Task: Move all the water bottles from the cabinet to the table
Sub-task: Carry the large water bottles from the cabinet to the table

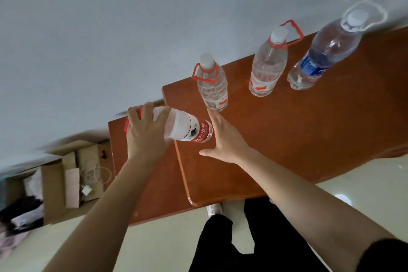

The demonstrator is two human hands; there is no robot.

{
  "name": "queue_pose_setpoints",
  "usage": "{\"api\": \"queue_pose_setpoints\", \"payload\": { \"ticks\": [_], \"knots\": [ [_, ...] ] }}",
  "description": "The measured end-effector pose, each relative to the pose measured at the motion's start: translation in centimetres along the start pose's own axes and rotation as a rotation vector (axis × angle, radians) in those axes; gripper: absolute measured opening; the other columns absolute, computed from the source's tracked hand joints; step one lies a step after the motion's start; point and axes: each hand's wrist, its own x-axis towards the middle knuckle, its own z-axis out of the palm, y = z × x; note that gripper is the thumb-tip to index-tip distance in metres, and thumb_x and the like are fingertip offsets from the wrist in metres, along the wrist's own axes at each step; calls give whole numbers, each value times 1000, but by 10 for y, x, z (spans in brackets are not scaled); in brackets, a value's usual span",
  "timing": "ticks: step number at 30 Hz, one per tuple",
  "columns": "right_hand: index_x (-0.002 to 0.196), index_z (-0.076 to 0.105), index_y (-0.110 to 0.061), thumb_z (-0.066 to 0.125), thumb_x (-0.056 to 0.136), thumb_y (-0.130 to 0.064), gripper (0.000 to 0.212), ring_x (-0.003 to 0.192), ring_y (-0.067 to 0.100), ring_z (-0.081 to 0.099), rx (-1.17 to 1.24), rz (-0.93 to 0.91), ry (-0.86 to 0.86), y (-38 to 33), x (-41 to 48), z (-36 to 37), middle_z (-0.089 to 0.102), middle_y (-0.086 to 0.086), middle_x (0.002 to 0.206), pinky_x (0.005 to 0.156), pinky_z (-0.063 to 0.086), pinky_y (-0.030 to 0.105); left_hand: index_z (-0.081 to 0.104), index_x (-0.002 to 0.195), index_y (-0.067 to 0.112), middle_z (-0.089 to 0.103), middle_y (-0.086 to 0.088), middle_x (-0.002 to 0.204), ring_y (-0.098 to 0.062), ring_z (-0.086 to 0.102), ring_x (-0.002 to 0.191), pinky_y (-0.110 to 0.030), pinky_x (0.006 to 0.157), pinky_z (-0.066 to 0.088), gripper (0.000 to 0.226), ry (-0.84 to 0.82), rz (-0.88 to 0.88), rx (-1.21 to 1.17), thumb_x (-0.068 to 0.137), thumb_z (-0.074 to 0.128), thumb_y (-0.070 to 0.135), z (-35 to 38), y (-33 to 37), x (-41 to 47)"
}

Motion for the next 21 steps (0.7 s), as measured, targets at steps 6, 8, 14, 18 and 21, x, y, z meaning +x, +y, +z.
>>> {"api": "queue_pose_setpoints", "payload": {
  "ticks": [6,8,14,18,21],
  "knots": [
    [160,-12,-30,90,56,-65,150,155,35,17,1,-151,-25,-16,62,48,8,10,170,119,23,67,59,131,27,44,-17,130,-47,39,112,-55,74,52,79,2,-283,-172,61,95,37,32,-36,-36],
    [162,-4,-28,91,55,-64,148,154,36,21,-82,-185,-77,-18,73,61,19,11,167,119,18,68,58,131,29,45,-18,127,-48,40,111,-56,78,49,81,10,-335,-192,60,96,35,46,-46,-47],
    [142,47,-21,86,68,-46,87,130,30,51,-269,-255,-43,-21,85,69,55,6,136,116,27,65,49,139,35,45,-19,124,-46,43,112,-59,82,50,87,-43,-469,-245,64,92,41,81,-47,-77],
    [138,45,-25,81,70,-54,82,124,28,54,-442,-266,-77,3,67,60,57,3,132,113,31,64,50,146,29,47,-22,122,-46,45,109,-61,82,50,91,-148,-500,-384,66,93,37,107,-14,-88],
    [137,43,-28,81,69,-58,83,122,26,55,-510,-198,-89,36,39,47,58,1,131,112,34,62,39,151,34,44,-16,128,-39,43,116,-56,89,51,93,-293,-497,-466,72,86,48,126,21,-91]
  ]
}}
